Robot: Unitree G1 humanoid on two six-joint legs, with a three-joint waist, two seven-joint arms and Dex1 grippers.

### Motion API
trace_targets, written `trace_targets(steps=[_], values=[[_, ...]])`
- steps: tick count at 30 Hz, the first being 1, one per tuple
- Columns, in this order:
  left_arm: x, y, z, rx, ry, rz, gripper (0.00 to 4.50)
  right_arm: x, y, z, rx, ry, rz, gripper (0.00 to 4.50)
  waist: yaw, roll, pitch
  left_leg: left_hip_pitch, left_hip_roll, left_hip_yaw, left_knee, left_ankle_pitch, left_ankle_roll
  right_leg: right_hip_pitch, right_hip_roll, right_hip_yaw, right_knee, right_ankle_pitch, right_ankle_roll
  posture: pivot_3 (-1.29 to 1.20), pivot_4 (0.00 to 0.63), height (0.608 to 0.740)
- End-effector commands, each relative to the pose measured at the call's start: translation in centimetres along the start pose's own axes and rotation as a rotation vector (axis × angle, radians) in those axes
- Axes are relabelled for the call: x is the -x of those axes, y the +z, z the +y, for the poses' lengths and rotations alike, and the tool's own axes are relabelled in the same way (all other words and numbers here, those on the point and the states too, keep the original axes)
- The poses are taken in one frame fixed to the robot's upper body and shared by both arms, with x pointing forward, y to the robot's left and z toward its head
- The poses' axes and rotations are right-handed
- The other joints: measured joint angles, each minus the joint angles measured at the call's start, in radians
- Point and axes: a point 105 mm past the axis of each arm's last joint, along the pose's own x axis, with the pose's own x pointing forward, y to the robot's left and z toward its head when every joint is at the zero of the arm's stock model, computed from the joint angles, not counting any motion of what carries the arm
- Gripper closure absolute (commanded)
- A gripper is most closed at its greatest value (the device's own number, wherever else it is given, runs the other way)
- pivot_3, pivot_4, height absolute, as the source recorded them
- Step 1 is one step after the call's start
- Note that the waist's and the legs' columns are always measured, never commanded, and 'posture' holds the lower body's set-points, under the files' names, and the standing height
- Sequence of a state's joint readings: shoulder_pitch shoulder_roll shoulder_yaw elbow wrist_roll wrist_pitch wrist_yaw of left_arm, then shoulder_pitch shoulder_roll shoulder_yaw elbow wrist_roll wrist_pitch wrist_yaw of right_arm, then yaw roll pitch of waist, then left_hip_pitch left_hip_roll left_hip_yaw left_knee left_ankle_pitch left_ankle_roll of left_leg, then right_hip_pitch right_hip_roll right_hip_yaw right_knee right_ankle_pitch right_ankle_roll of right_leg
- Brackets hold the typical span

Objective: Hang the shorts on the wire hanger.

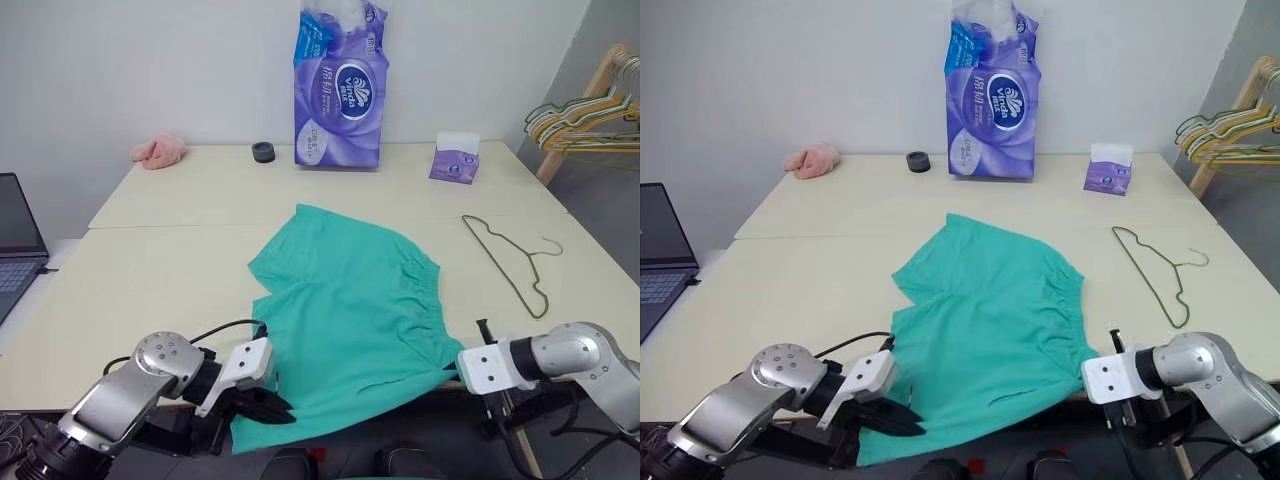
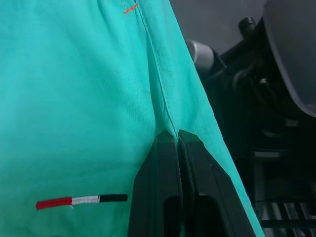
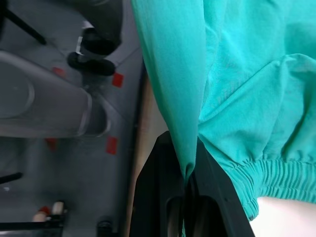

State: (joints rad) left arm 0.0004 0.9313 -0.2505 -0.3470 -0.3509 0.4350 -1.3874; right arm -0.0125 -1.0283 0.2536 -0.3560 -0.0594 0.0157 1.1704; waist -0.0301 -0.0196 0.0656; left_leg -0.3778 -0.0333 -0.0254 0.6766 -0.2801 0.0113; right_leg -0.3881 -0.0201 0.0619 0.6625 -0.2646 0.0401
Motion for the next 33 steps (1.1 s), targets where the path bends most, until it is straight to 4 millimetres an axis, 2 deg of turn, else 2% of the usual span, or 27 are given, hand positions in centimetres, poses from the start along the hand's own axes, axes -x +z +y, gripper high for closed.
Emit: trace_targets(steps=[1, 4, 6, 8, 13, 18, 21, 23, 26, 29, 33], values=[[-0.1, 0.1, -0.4, -0.003, -0.01, 0.009, 4.5, 0.3, 0.4, -0.4, 0.024, -0.008, 0.001, 4.48, 0.001, 0.0, 0.0, 0.0, 0.0, 0.0, 0.0, 0.0, 0.0, 0.0, 0.0, 0.0, 0.0, 0.0, 0.0, -0.06, 0.031, 0.74], [-0.4, -0.1, -1.0, 0.038, -0.03, 0.009, 4.5, 0.2, 0.7, -0.2, 0.013, 0.009, -0.017, 4.48, 0.0, 0.0, 0.0, 0.0, 0.0, 0.0, 0.0, 0.0, 0.0, 0.0, 0.0, 0.0, 0.0, 0.0, 0.0, -0.06, 0.033, 0.74], [-0.4, -0.2, -0.8, 0.069, -0.008, 0.0, 4.5, 0.2, 0.8, -0.3, 0.001, 0.012, -0.02, 4.04, 0.001, 0.0, 0.0, 0.0, 0.0, 0.0, 0.0, 0.0, 0.0, 0.0, 0.0, 0.0, 0.0, 0.0, 0.0, -0.06, 0.033, 0.74], [-0.5, -0.2, -0.7, 0.074, -0.001, -0.002, 4.03, 0.3, 0.8, -0.1, -0.002, 0.024, -0.015, 3.52, 0.002, 0.0, 0.0, 0.0, 0.0, 0.0, 0.0, 0.0, 0.0, 0.0, 0.0, 0.0, 0.0, 0.0, 0.0, -0.05, 0.035, 0.74], [-0.5, -0.3, -0.7, 0.078, 0.006, 0.001, 2.6, 1.5, 0.9, 0.2, -0.022, 0.058, -0.007, 1.8, 0.002, 0.0, 0.001, 0.0, 0.0, 0.0, 0.0, 0.0, 0.0, 0.0, 0.0, 0.0, 0.0, 0.0, 0.0, -0.05, 0.035, 0.74], [-0.5, 0.0, -0.1, 0.07, 0.044, -0.021, 1.09, 3.3, 0.7, -0.9, -0.071, -0.014, -0.015, 0.09, 0.002, 0.0, 0.001, 0.0, 0.0, 0.0, 0.0, 0.0, 0.0, 0.0, 0.0, 0.0, 0.0, 0.0, 0.0, -0.05, 0.034, 0.74], [-0.3, 1.9, 1.5, 0.053, 0.12, -0.118, 0.13, 5.9, 0.6, -3.1, -0.253, -0.184, -0.104, 0.0, 0.007, 0.0, 0.001, 0.0, 0.0, 0.0, 0.0, 0.0, 0.0, 0.001, 0.0, 0.0, 0.0, 0.0, 0.0, -0.05, 0.034, 0.74], [-0.2, 3.0, 2.5, 0.032, 0.168, -0.168, 0.05, 7.1, 0.6, -4.8, -0.361, -0.312, -0.172, 0.0, 0.007, -0.002, 0.001, 0.0, 0.0, 0.0, 0.001, 0.0, 0.0, 0.001, 0.0, 0.0, 0.0, 0.001, 0.001, -0.05, 0.034, 0.74], [0.2, 5.7, 4.9, -0.002, 0.294, -0.281, 0.05, 9.2, -1.1, -7.3, -0.538, -0.564, -0.244, 0.0, 0.008, -0.002, 0.0, 0.0, 0.0, -0.001, 0.001, 0.0, 0.0, 0.001, 0.0, 0.0, 0.0, 0.001, 0.0, -0.05, 0.035, 0.74], [0.8, 7.7, 7.3, -0.059, 0.437, -0.335, 0.05, 10.2, -4.2, -8.9, -0.71, -0.78, -0.197, 0.0, 0.007, -0.002, 0.0, -0.001, 0.0, -0.001, 0.001, 0.0, 0.0, 0.001, 0.0, 0.0, 0.0, 0.002, 0.0, -0.05, 0.034, 0.74], [0.8, 10.2, 9.9, -0.178, 0.58, -0.366, 0.05, 11.7, -9.6, -10.7, -0.925, -1.1, -0.067, 0.0, 0.003, -0.001, 0.0, 0.0, -0.001, 0.0, 0.001, 0.0, 0.0, 0.0, 0.0, 0.001, 0.001, 0.002, 0.0, -0.06, 0.032, 0.74]])
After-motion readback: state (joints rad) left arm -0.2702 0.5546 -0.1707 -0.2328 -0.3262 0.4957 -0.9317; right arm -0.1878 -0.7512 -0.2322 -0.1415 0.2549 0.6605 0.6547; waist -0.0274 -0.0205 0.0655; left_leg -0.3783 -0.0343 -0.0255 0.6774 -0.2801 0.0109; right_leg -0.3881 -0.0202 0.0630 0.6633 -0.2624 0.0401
